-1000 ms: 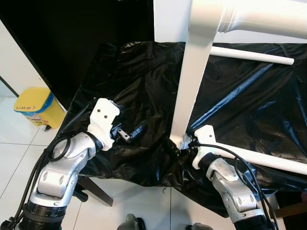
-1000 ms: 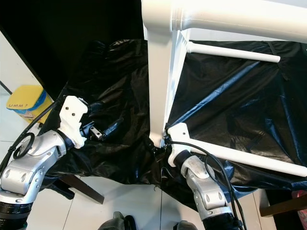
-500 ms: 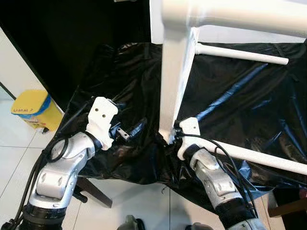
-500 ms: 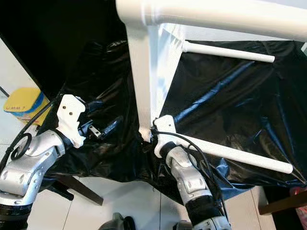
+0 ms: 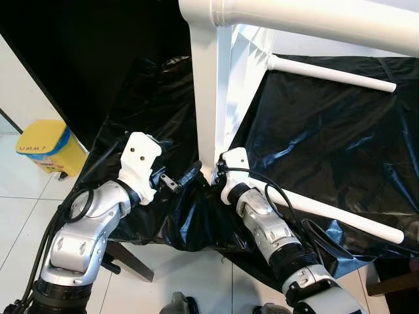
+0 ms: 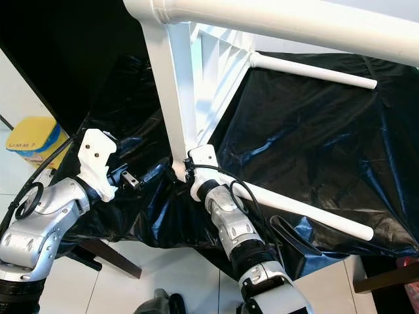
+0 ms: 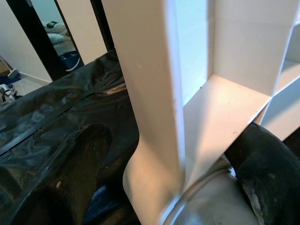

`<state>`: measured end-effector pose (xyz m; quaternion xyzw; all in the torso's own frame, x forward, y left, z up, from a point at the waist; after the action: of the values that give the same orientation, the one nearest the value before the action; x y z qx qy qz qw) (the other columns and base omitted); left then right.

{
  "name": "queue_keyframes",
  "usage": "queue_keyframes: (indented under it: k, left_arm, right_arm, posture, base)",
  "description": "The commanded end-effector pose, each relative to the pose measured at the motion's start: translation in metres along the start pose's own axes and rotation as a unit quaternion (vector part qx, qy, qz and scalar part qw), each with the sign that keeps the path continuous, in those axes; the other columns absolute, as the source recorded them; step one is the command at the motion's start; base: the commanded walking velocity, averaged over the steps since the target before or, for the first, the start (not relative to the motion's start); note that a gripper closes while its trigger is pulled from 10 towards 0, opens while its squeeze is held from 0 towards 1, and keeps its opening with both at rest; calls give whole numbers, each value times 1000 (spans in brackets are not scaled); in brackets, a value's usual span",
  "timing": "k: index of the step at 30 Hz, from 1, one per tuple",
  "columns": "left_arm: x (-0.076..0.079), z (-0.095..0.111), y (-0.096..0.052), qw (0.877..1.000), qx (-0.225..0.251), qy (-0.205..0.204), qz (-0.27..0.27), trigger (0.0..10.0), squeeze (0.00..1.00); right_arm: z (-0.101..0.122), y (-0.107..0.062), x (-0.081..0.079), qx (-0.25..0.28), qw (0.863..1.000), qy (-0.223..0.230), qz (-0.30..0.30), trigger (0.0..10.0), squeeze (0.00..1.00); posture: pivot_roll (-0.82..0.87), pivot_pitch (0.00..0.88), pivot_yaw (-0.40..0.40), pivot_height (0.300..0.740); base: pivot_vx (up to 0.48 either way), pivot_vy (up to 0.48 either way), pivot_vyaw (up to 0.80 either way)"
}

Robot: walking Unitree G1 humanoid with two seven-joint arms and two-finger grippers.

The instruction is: Building children table

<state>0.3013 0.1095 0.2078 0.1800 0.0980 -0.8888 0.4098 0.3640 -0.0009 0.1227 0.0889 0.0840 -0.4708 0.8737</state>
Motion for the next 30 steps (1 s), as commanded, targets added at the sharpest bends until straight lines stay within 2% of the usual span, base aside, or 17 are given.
queue_keyframes:
  k: [1,2,4,8,9,11,12,14,19,21,22,23,25,27,28,29,30]
  left_arm:
    - [-3,-2,-1,1000,-9,4,20,10000,0]
    - [-3,-2,-1,1000,-8,4,22,10000,0]
    - [-3,-2,-1,1000,-8,4,22,10000,0]
    - [-3,-2,0,1000,-5,8,29,10000,0]
    - [-3,-2,0,1000,-5,8,29,10000,0]
    - [-3,-3,2,1000,-3,6,30,10000,0]
    - [-3,-3,2,1000,-3,6,30,10000,0]
    - [-2,-3,4,1000,2,-3,27,10000,0]
    - [-4,-2,7,1000,6,-5,26,10000,0]
    - [-5,0,8,1000,10,-5,25,10000,0]
    - [-5,0,8,1000,10,-5,25,10000,0]
    - [-5,1,10,1000,14,-6,24,10000,0]
    - [-5,1,10,1000,14,-6,24,10000,0]
    - [-4,2,13,999,24,-8,20,10000,0]
    - [-4,2,13,999,24,-8,20,10000,0]
    - [-4,2,16,999,26,-10,22,10000,0]
    - [-4,2,16,999,26,-10,22,10000,0]
  right_arm:
    - [-2,3,-10,1,1000,7,6,10000,0]
    - [-2,-3,-6,7,1000,0,4,10000,0]
    - [-2,-3,-6,7,1000,0,4,10000,0]
    - [5,-39,16,42,999,-23,-8,10000,0]
    - [5,-39,16,42,999,-23,-8,10000,0]
    - [15,-59,25,66,997,-43,-15,10000,0]
    - [15,-59,25,66,997,-43,-15,10000,0]
    - [23,-72,29,82,995,-63,-18,10000,0]
    - [33,-83,37,100,991,-77,-38,10000,0]
    - [42,-94,47,115,988,-81,-70,10000,0]
    - [42,-94,47,115,988,-81,-70,10000,0]
    - [50,-104,58,130,982,-90,-107,10000,0]
    - [50,-104,58,130,982,-90,-107,10000,0]
    - [52,-113,69,130,978,-82,-138,10000,0]
    - [52,-113,69,130,978,-82,-138,10000,0]
    - [55,-118,79,135,975,-63,-165,10000,0]
    - [55,-118,79,135,975,-63,-165,10000,0]
  posture:
    - [1,95,47,740]
    - [1,92,43,740]
    - [1,92,43,740]
    - [-9,88,31,740]
    - [-9,88,31,740]
    - [-24,82,24,740]
    - [-24,82,24,740]
    - [-34,77,23,740]
    - [-48,69,17,740]
    - [-57,65,16,740]
    - [-57,65,16,740]
    - [-61,63,15,740]
    - [-61,63,15,740]
    - [-68,57,16,740]
    - [-68,57,16,740]
    - [-81,49,17,740]
    - [-81,49,17,740]
  base:
    - [0,0,0]
    - [0,0,0]
    - [0,0,0]
    - [0,0,0]
    - [0,0,0]
    - [0,0,0]
    - [0,0,0]
    - [0,0,0]
    - [0,0,0]
    - [0,0,0]
    - [0,0,0]
    - [0,0,0]
    - [0,0,0]
    - [0,0,0]
    - [0,0,0]
    - [0,0,0]
    - [0,0,0]
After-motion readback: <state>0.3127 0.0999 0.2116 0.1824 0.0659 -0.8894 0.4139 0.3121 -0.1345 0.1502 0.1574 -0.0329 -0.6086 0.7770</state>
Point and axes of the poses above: a point about 5 cm out from each wrist's last joint towards the gripper, its own y axis pointing out of the wrist towards the gripper, its own z axis along the axis of the wrist's last joint, x = y × z, the point moved 5 cm from there along y, pointing out of the wrist towards the gripper, and after that the axes turned 8 degrees about y, right-handed, at the moved point
